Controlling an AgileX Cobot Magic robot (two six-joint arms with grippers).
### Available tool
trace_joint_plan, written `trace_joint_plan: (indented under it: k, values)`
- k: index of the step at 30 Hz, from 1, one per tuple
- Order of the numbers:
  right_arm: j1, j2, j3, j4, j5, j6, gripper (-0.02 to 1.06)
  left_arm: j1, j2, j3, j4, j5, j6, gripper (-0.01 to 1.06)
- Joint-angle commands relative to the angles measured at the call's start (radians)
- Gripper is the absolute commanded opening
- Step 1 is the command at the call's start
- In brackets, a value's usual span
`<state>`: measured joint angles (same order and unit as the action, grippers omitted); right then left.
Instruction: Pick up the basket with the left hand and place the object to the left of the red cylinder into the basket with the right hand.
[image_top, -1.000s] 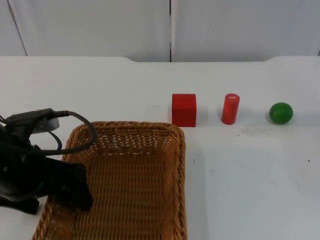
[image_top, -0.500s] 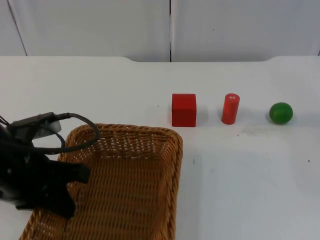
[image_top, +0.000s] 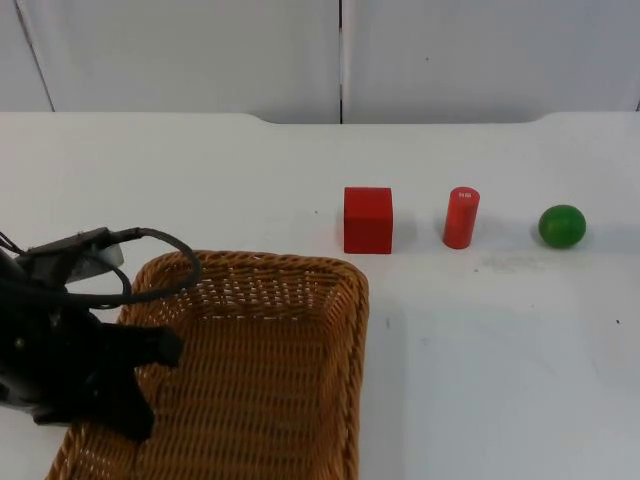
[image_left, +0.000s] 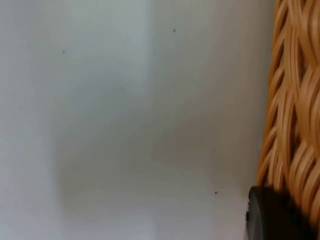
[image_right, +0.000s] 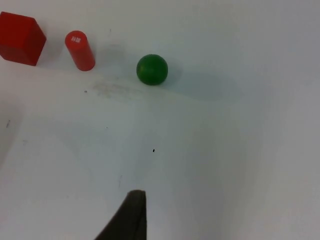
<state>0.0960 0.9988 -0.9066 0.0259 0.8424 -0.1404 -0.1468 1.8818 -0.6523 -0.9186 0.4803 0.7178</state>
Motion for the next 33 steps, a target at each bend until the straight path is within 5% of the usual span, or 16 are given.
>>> trace_joint_plan:
  k: [1, 12, 21, 33]
  values:
    - [-0.006, -0.001, -0.006, -0.010, 0.001, -0.006, 1.05, -0.003, 0.002, 0.000, -0.012, 0.044, -0.009, 0.00]
    - [-0.006, -0.001, -0.006, -0.026, 0.068, -0.010, 1.05, -0.003, -0.056, -0.038, -0.018, 0.168, -0.029, 0.00]
    - [-0.006, -0.001, -0.006, -0.017, 0.066, -0.006, 1.05, -0.003, -0.182, -0.141, 0.303, 0.317, -0.352, 0.00]
    - [-0.006, 0.029, -0.076, 0.069, 0.008, -0.006, 1.05, -0.003, -0.429, -0.143, 0.310, 0.418, -0.430, 0.00]
